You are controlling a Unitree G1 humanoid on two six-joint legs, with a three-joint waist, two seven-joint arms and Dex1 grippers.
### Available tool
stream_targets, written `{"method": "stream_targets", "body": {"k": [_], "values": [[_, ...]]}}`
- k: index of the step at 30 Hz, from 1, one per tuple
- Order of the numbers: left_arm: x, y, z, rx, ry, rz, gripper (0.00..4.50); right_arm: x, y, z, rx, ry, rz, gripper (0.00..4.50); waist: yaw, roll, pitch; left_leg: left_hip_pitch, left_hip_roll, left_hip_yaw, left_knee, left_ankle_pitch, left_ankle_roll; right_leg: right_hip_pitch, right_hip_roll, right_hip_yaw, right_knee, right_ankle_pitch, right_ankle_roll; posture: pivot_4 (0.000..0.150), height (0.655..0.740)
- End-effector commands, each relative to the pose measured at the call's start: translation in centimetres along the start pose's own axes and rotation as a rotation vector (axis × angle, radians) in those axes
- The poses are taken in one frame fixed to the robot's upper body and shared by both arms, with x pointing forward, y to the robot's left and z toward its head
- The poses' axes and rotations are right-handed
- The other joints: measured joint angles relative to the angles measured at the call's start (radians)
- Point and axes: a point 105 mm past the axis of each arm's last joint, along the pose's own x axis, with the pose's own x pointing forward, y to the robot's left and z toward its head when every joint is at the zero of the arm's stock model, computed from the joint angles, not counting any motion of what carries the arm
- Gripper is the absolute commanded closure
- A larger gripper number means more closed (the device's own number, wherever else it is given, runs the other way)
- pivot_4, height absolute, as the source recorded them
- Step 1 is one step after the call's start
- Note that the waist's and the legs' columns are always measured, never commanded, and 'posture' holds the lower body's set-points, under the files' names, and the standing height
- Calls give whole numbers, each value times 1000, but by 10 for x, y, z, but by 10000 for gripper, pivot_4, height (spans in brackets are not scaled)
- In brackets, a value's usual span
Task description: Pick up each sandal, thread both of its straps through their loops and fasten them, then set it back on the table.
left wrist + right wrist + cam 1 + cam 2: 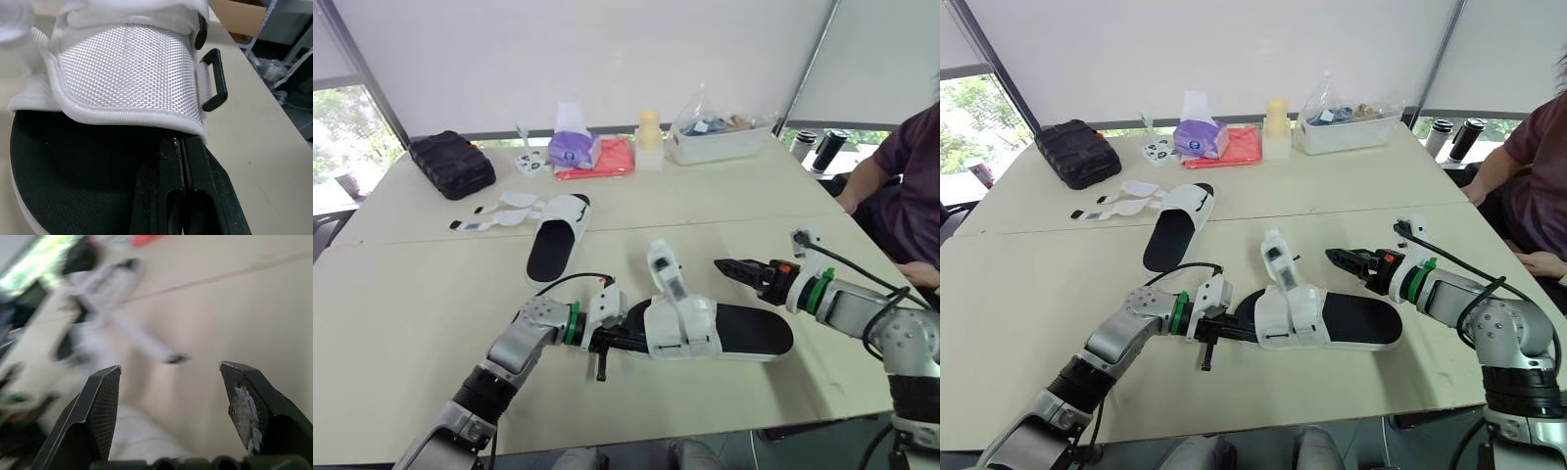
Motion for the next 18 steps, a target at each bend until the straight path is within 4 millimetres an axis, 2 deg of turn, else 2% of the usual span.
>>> {"method": "stream_targets", "body": {"k": [1,5,8,15,18], "values": [[2,0,-19,-49,70,28,45000,-6,18,17,-48,-53,96,10641,-1,2,0,0,0,0,0,0,0,0,0,0,0,0,0,1500,7400],[3,-1,-18,-50,69,27,45000,-10,45,22,-104,-24,257,10641,-2,2,0,0,-1,0,0,0,0,0,0,0,0,0,0,1500,7400],[4,-1,-18,-46,70,22,45000,-2,56,22,-118,40,331,10641,-4,2,0,0,-1,0,0,0,1,0,0,0,0,0,0,1500,7400],[7,2,-17,-38,71,26,45000,17,64,19,-153,111,392,10641,-1,2,0,0,-3,-2,0,0,1,0,-1,0,0,0,0,1500,7400],[7,1,-17,-39,68,30,45000,27,57,10,-169,147,379,10641,-1,2,0,-1,-3,-3,0,0,1,0,-2,0,0,0,1,1500,7400]]}}
